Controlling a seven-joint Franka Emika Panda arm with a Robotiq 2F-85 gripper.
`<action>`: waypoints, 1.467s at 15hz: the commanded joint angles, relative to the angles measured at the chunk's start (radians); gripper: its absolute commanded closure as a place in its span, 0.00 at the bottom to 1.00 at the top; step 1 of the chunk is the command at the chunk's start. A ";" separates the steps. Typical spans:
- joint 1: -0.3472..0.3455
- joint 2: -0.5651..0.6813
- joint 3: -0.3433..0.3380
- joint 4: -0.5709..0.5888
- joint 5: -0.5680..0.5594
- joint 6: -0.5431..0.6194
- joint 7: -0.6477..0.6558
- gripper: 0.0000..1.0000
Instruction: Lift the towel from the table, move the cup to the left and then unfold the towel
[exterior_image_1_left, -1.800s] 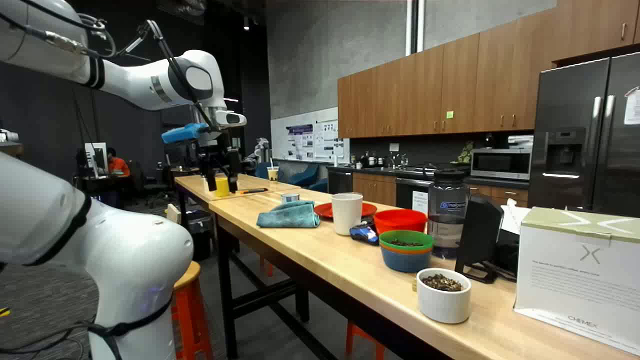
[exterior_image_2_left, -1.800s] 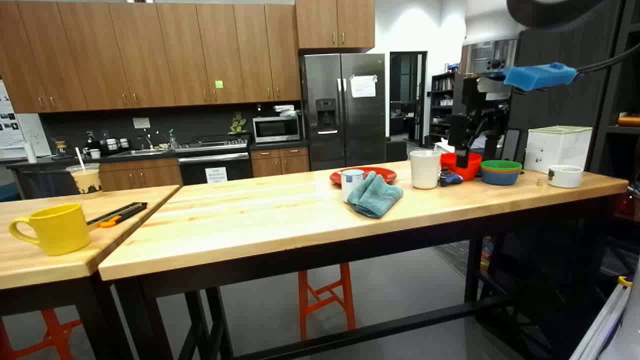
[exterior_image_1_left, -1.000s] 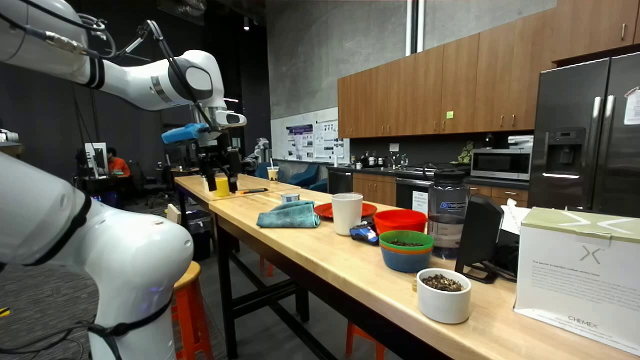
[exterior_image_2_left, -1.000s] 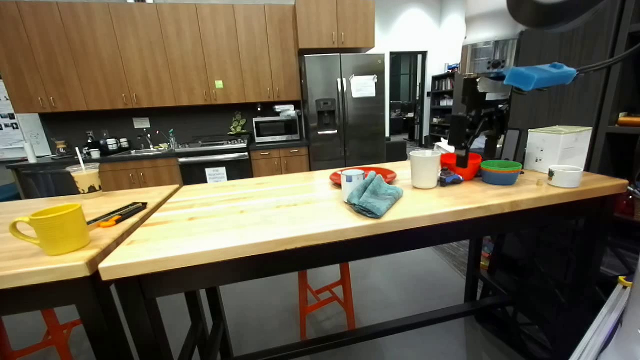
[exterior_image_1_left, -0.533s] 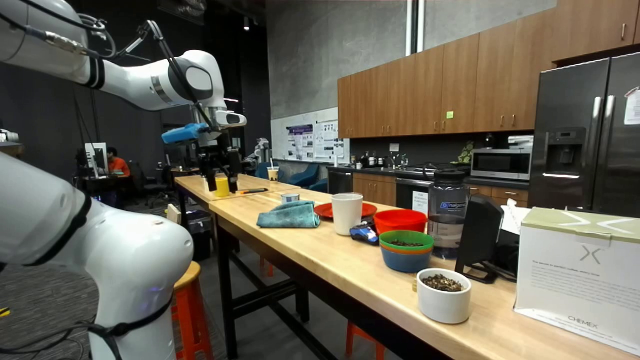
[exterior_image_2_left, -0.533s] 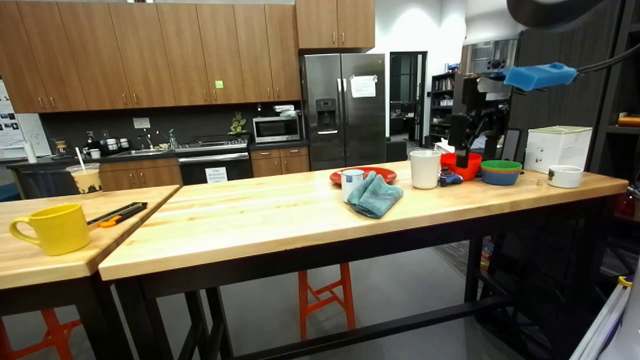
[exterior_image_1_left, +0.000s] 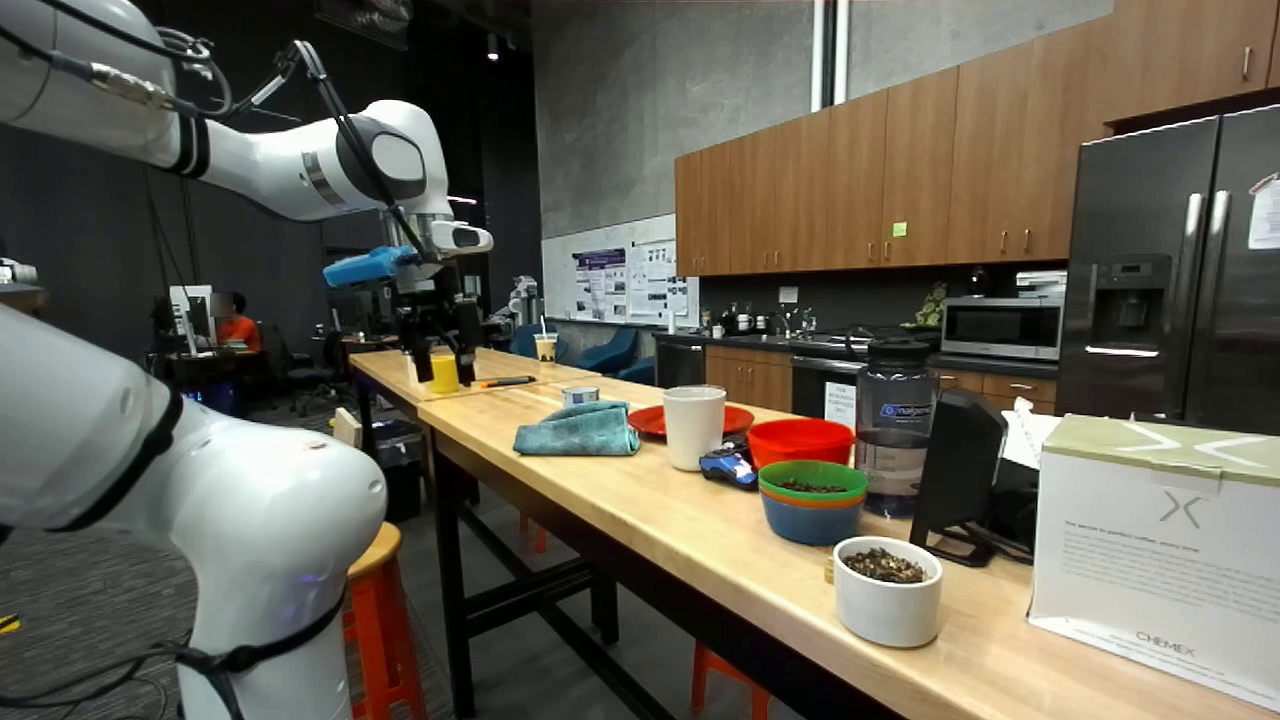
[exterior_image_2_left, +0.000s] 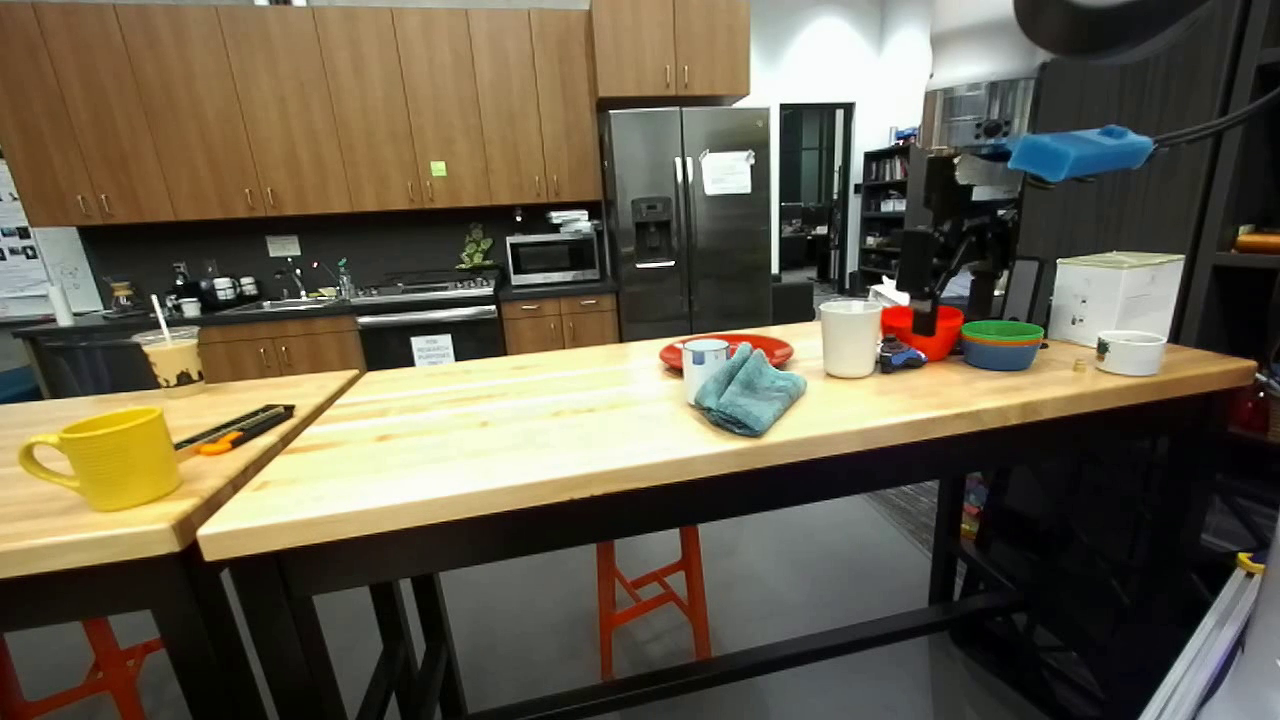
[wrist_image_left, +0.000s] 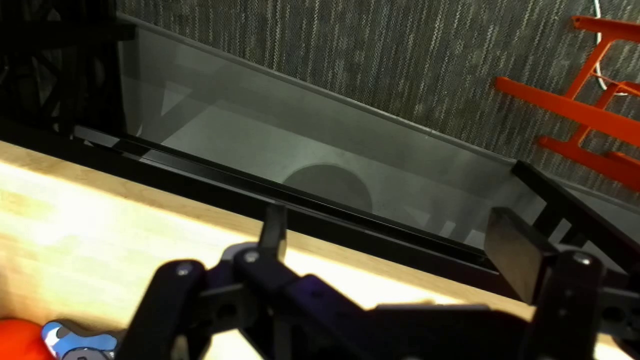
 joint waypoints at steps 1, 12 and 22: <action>-0.001 0.001 0.000 0.002 0.000 -0.002 -0.001 0.00; -0.001 0.001 0.000 0.002 0.000 -0.002 -0.001 0.00; 0.010 0.014 0.001 -0.007 0.015 0.007 -0.010 0.00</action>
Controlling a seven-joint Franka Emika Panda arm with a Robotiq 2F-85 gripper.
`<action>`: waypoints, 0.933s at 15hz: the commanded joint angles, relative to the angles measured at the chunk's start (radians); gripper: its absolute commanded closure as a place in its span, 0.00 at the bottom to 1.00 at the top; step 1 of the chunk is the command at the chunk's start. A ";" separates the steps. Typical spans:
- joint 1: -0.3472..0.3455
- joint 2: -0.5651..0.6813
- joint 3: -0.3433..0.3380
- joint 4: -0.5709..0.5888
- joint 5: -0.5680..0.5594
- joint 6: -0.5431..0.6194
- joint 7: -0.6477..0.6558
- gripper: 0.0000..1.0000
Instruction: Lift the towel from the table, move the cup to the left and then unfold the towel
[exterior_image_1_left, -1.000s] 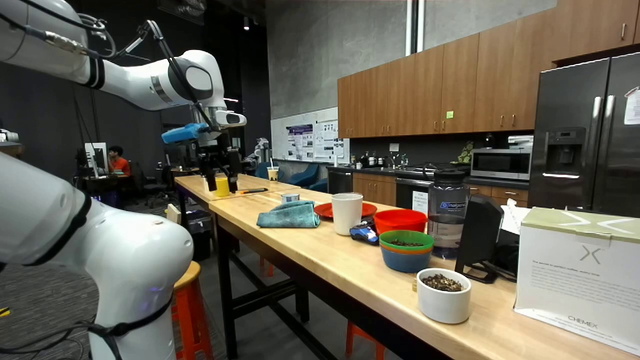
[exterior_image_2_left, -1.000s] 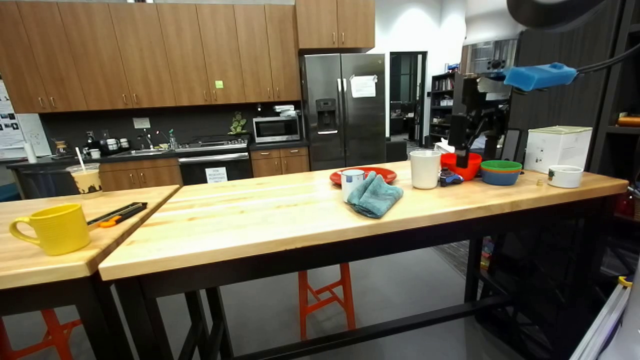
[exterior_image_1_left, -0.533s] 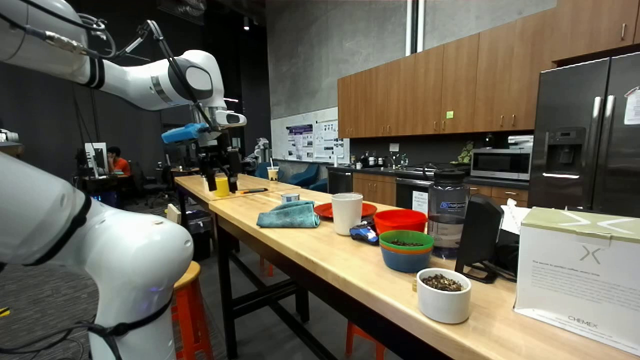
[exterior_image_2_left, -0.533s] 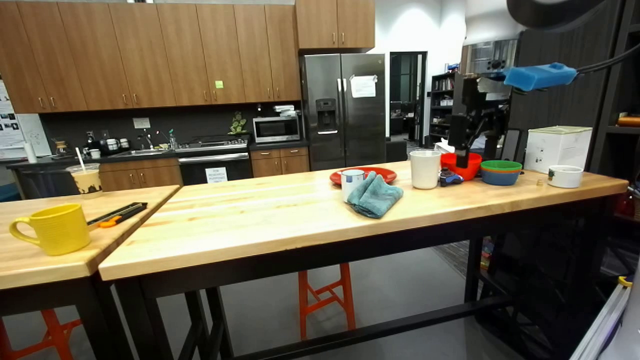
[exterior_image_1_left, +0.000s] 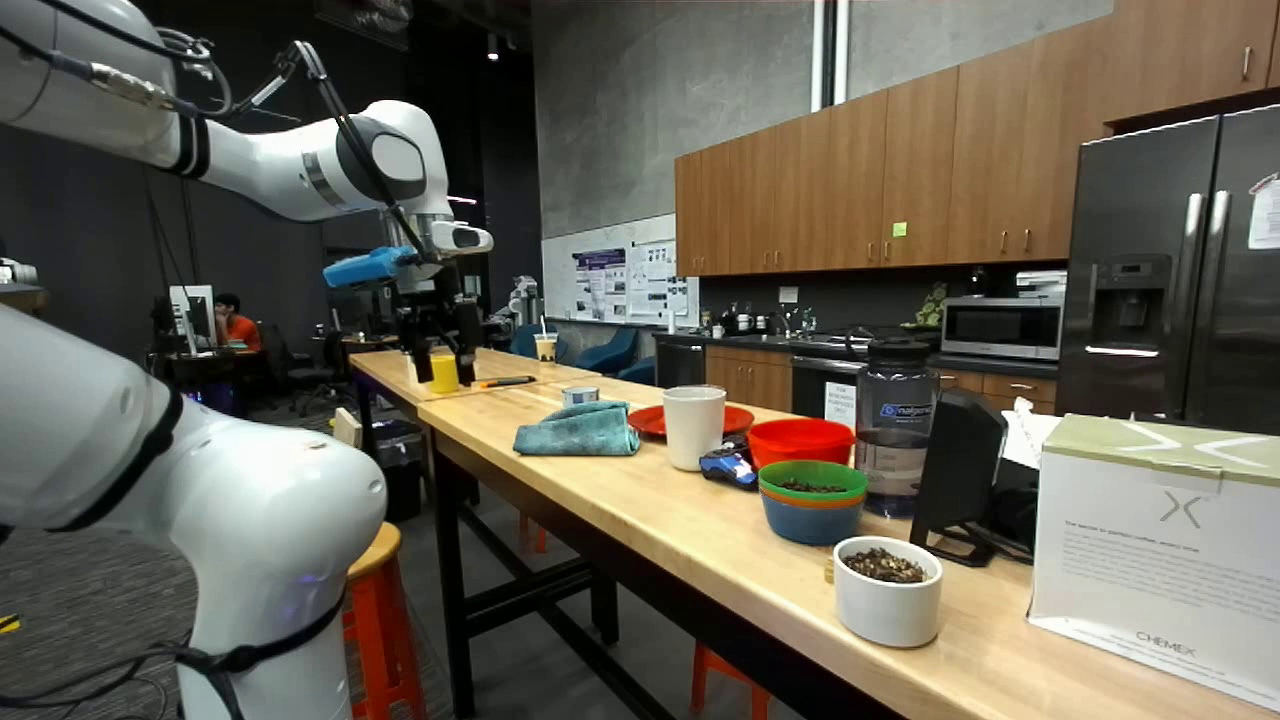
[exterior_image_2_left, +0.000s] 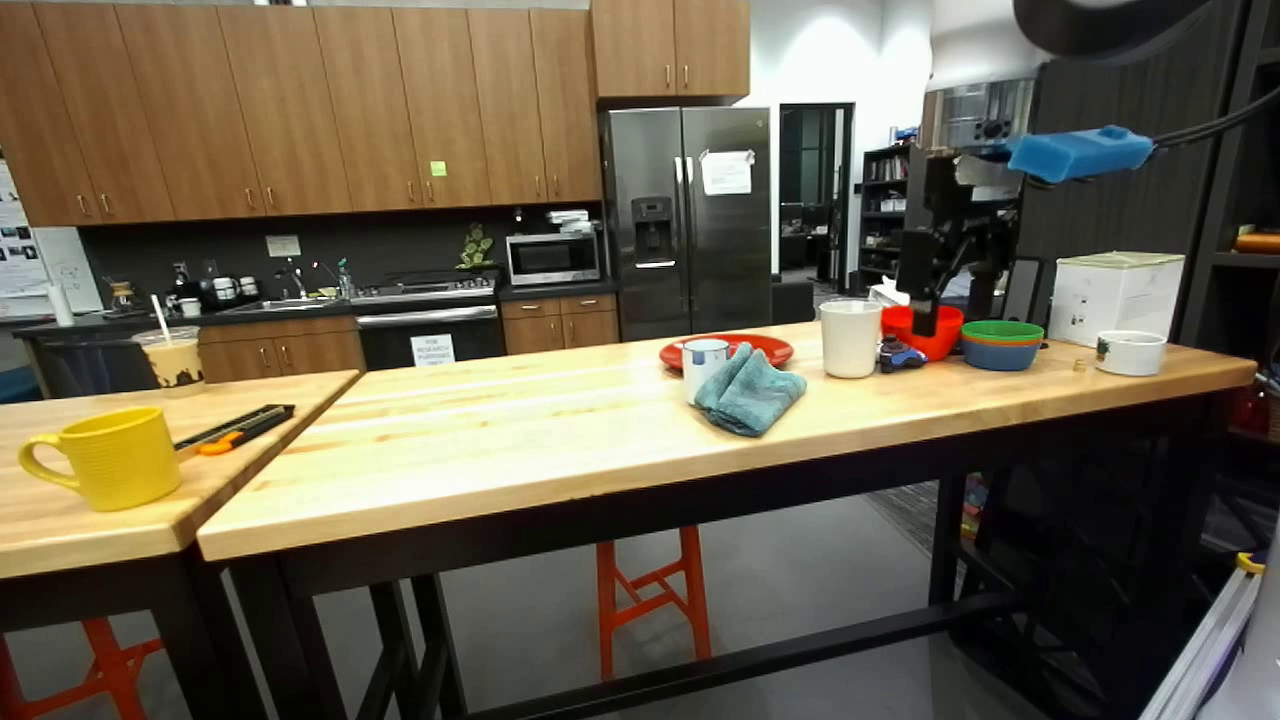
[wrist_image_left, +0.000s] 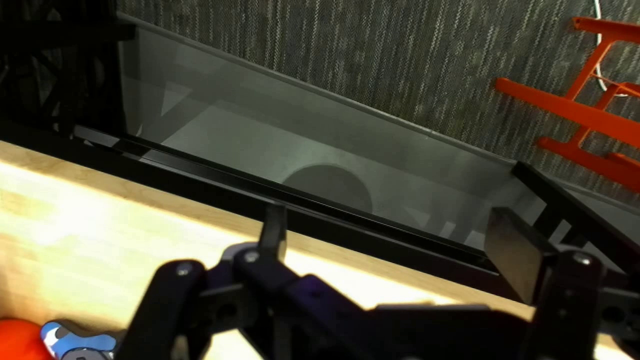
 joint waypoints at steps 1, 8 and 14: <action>0.014 0.017 0.001 -0.012 0.019 0.010 -0.010 0.00; 0.042 0.124 0.020 -0.028 0.051 0.139 -0.029 0.00; 0.065 0.273 0.027 0.005 0.039 0.303 -0.059 0.00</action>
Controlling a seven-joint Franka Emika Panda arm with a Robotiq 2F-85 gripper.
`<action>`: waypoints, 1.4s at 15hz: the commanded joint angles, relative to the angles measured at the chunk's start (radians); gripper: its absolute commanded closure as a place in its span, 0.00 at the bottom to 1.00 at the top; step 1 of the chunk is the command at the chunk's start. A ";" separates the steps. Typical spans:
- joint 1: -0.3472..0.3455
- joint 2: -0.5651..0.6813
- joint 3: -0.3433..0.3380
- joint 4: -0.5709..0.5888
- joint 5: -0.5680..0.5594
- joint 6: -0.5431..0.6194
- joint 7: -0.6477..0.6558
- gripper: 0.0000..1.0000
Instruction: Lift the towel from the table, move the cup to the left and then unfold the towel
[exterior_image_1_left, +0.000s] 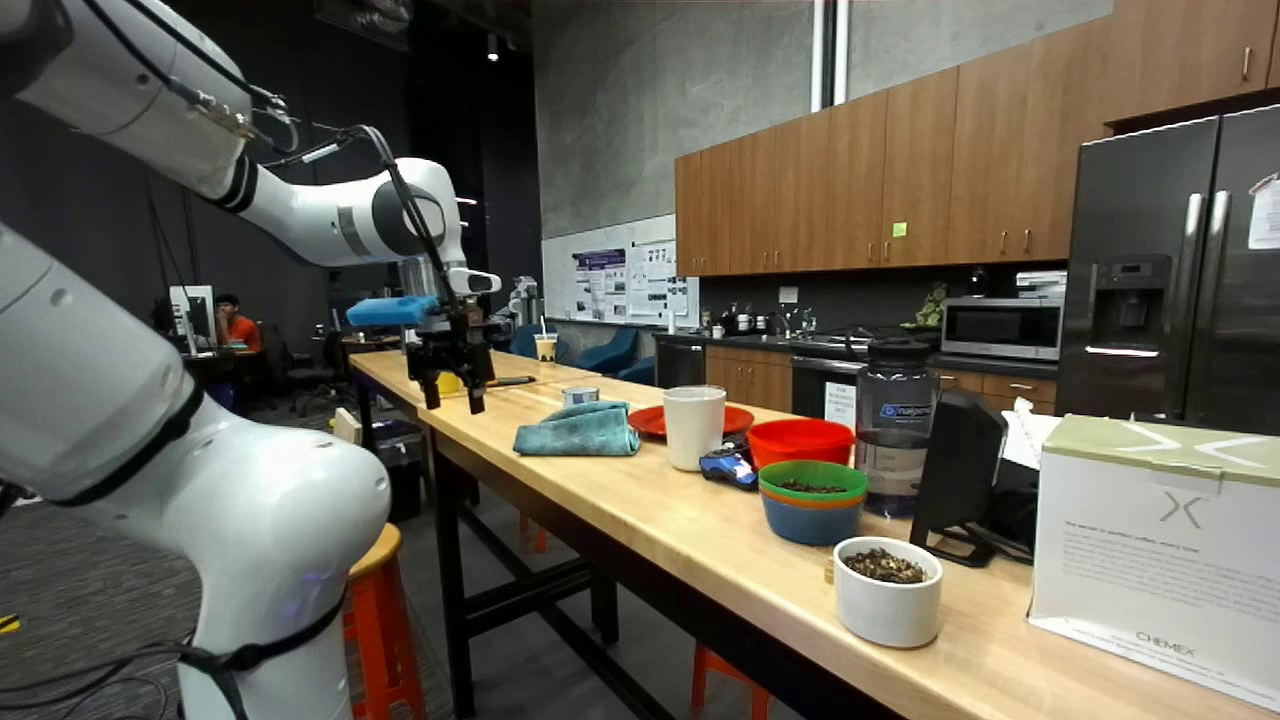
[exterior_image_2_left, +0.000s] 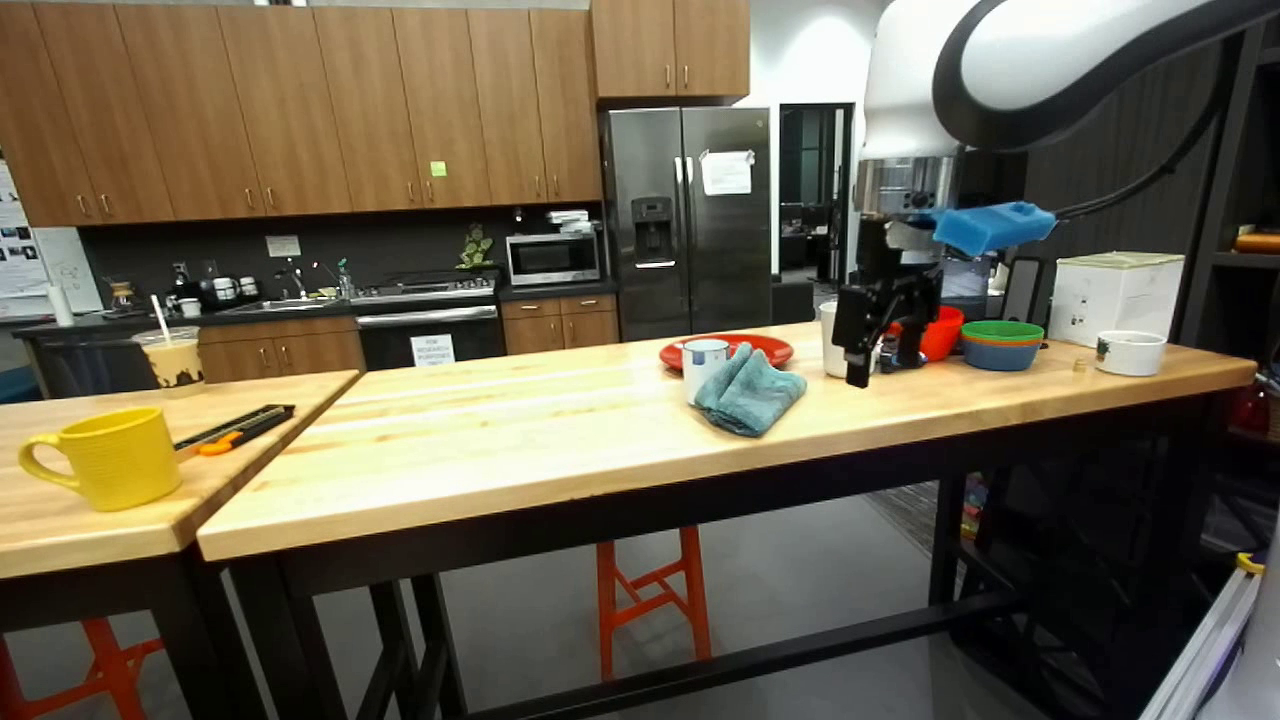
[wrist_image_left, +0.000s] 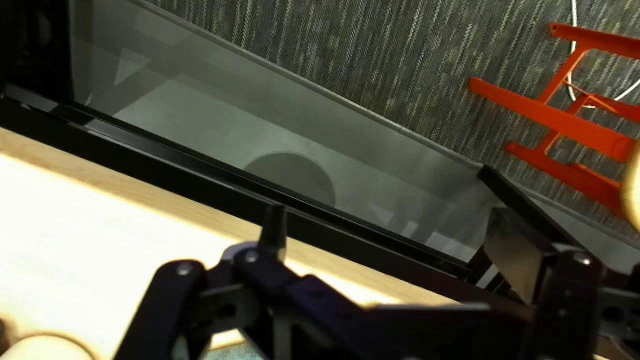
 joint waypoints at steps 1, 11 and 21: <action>0.020 0.110 -0.006 0.045 -0.003 0.082 -0.032 0.00; 0.030 0.291 -0.005 0.153 -0.086 0.199 -0.088 0.00; 0.037 0.362 -0.003 0.166 -0.172 0.335 -0.096 0.00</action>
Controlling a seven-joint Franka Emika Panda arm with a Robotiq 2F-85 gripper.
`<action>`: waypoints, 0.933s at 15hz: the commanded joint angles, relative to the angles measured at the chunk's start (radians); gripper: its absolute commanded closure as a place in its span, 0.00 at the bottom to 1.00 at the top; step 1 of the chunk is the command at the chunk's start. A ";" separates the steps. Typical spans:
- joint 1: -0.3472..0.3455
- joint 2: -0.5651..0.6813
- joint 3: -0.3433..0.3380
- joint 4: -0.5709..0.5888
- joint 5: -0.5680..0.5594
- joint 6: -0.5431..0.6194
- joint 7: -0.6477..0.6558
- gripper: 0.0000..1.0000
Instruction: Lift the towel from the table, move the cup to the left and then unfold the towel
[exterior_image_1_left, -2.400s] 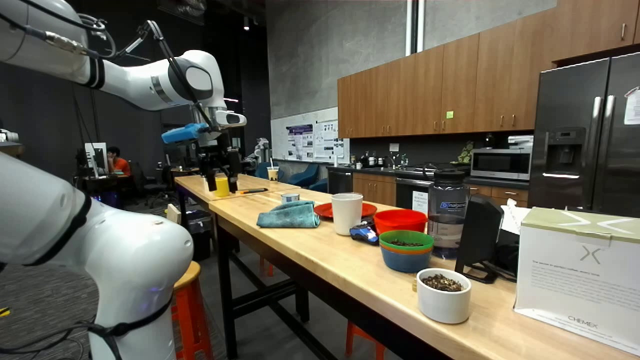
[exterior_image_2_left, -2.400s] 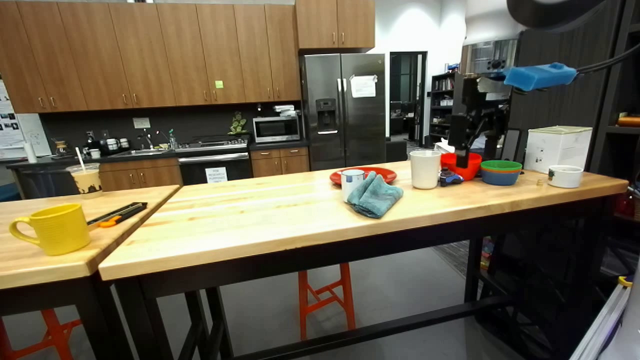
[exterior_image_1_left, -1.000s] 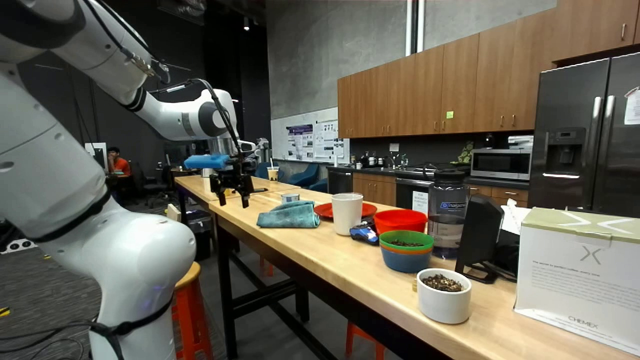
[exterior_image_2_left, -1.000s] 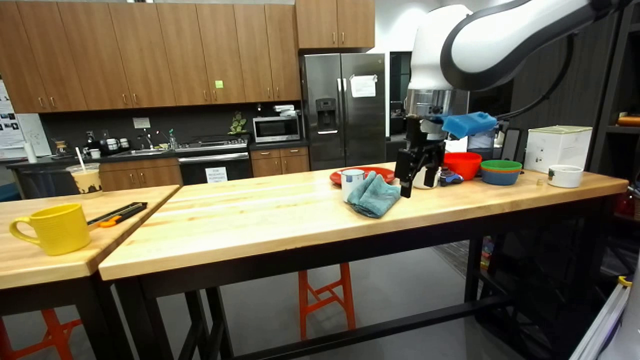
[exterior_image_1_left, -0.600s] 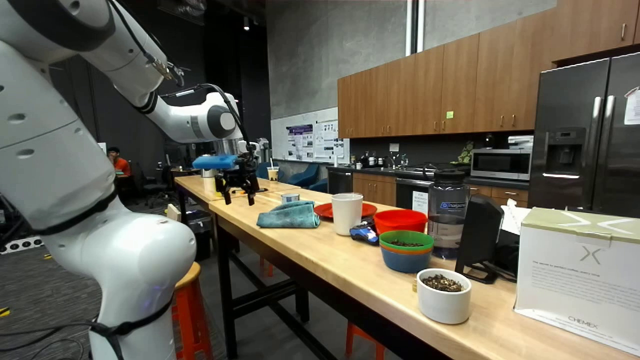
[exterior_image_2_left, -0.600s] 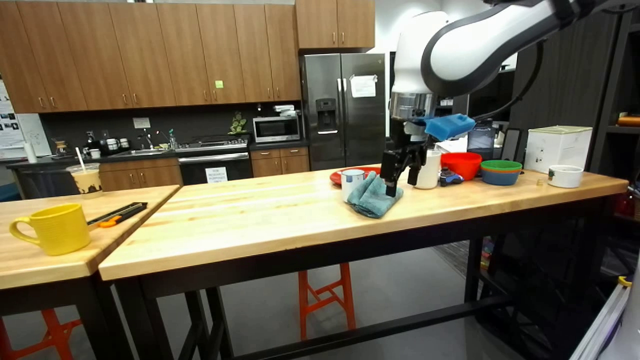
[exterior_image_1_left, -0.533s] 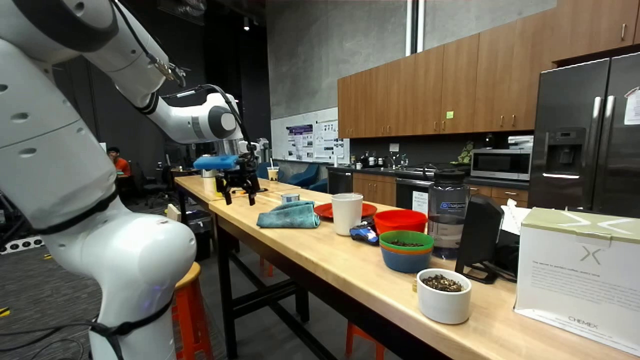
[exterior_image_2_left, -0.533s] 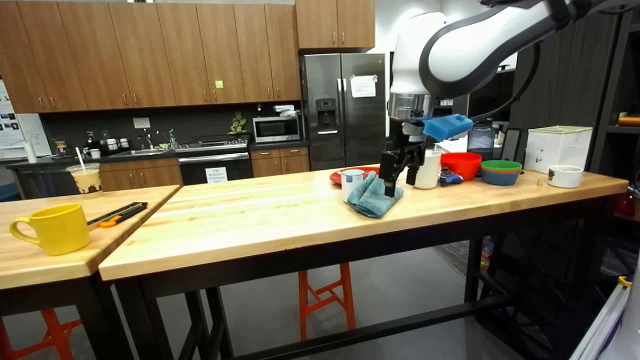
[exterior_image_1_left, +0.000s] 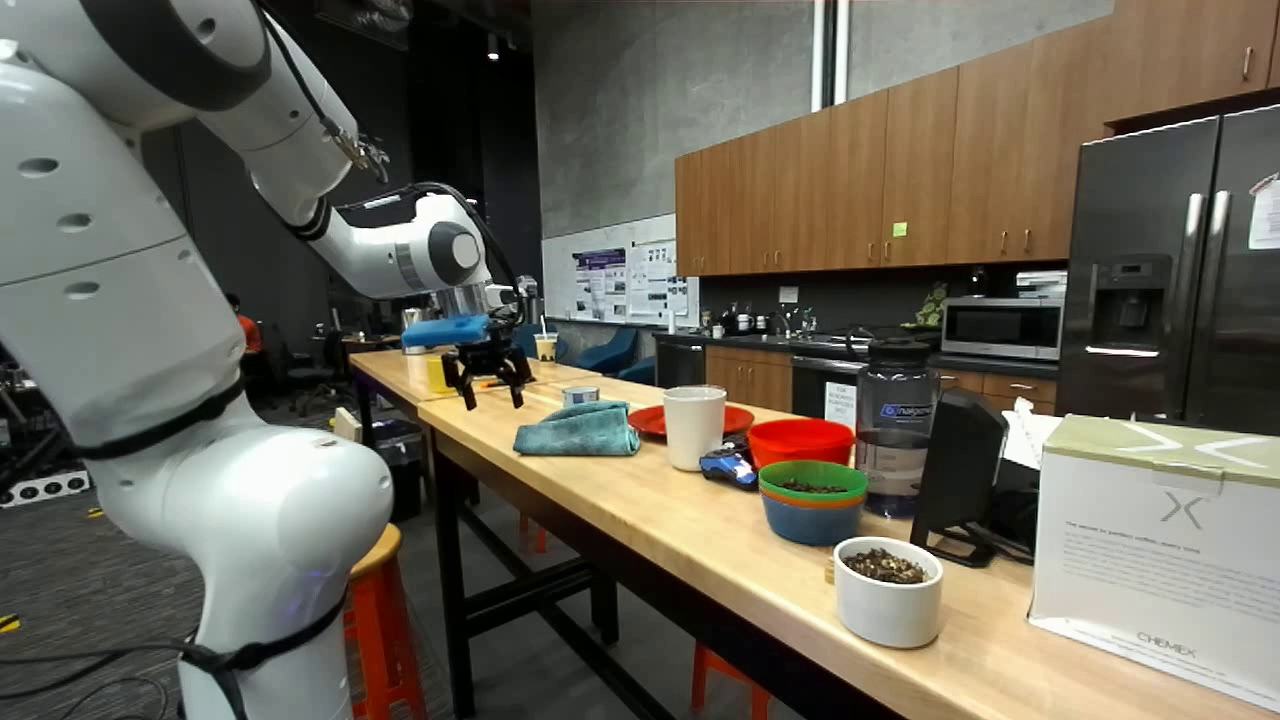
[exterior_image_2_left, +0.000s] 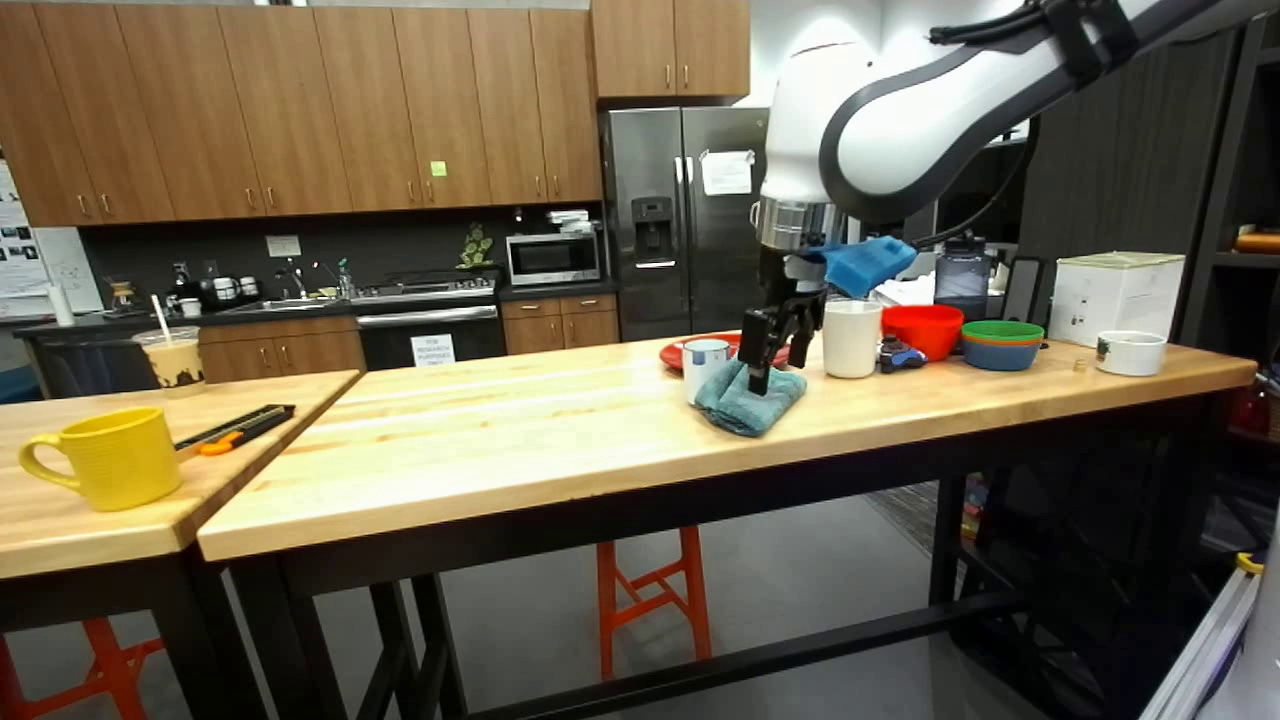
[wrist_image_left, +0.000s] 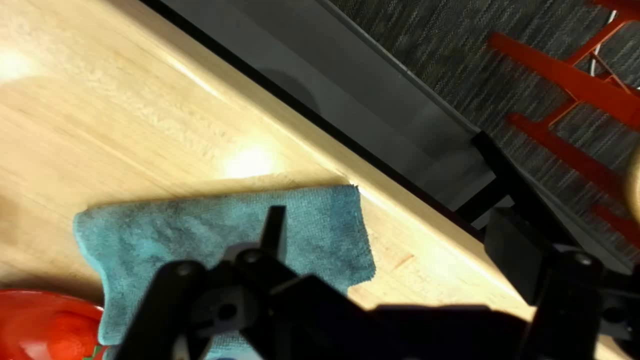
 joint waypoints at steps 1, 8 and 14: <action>0.018 0.023 -0.009 0.003 -0.010 0.056 -0.018 0.00; 0.036 0.026 -0.002 -0.021 -0.024 0.103 -0.030 0.00; 0.037 0.033 0.001 -0.022 -0.044 0.100 -0.018 0.00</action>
